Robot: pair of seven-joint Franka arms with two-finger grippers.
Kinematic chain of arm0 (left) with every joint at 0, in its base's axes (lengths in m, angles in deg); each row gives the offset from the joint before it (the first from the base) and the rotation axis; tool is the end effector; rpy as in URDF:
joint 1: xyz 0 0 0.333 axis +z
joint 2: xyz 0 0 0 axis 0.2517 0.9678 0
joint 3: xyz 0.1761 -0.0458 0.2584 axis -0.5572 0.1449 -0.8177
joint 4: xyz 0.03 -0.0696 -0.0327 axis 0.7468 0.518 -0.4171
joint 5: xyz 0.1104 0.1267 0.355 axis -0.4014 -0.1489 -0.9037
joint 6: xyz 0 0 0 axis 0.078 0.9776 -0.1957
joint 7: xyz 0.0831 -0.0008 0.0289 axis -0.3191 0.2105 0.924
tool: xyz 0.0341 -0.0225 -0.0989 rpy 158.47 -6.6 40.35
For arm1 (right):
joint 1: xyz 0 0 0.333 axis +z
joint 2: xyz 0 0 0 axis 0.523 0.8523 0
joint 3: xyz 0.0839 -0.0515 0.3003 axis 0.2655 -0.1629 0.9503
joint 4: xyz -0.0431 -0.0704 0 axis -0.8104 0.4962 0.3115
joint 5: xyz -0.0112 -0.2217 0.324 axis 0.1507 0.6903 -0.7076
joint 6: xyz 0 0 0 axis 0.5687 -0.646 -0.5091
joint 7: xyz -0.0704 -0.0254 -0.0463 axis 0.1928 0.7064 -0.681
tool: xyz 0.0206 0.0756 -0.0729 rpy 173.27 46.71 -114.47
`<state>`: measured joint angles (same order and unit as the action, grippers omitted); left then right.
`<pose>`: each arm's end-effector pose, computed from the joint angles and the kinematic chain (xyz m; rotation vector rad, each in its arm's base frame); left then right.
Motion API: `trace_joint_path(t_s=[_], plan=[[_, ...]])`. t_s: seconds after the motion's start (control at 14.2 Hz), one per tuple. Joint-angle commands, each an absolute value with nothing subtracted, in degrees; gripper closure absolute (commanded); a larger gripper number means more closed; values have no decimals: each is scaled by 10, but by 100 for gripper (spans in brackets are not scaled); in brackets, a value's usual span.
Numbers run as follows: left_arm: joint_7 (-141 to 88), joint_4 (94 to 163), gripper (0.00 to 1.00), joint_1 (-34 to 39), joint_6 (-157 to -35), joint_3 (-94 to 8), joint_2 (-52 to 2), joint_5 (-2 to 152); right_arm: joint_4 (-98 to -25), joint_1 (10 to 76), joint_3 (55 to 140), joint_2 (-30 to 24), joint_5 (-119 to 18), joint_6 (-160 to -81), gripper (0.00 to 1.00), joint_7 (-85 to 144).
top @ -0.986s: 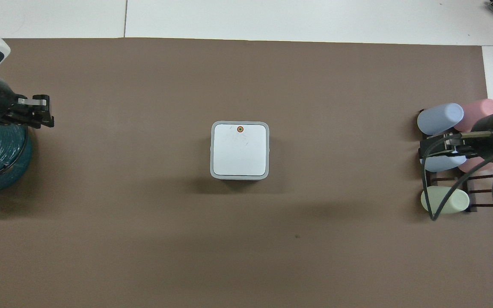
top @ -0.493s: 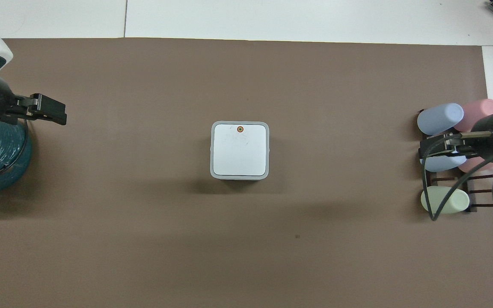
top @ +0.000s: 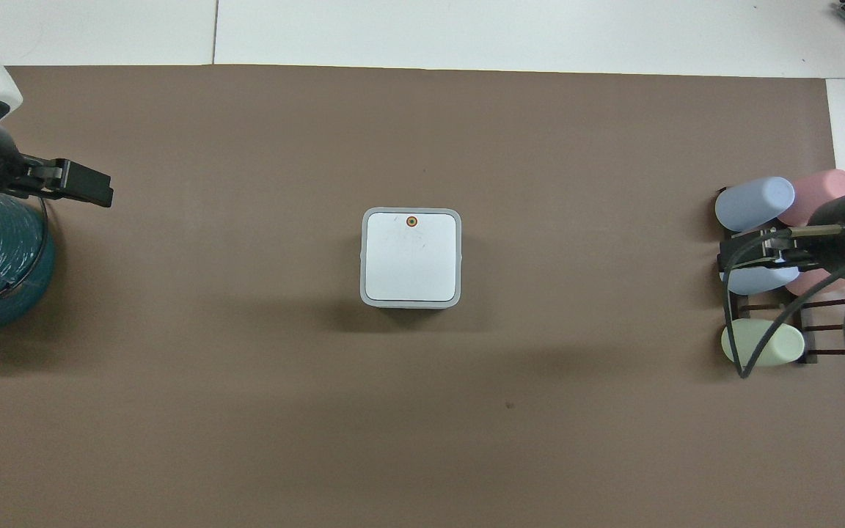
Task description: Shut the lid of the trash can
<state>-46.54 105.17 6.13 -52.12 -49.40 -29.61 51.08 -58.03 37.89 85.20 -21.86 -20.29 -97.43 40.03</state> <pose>0.5894 -0.0603 0.6148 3.1088 -0.2794 0.0982 0.5372 0.0143 0.5846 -3.1309 0.0188 0.0486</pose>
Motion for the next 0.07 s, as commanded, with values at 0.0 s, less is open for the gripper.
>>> trace_joint_path(t_s=[0.0], plan=[[-483, 1069, 0, 69, -533, -492, -308, 498, -590, 374, 854, -230, -203, -970, 0, 385]])
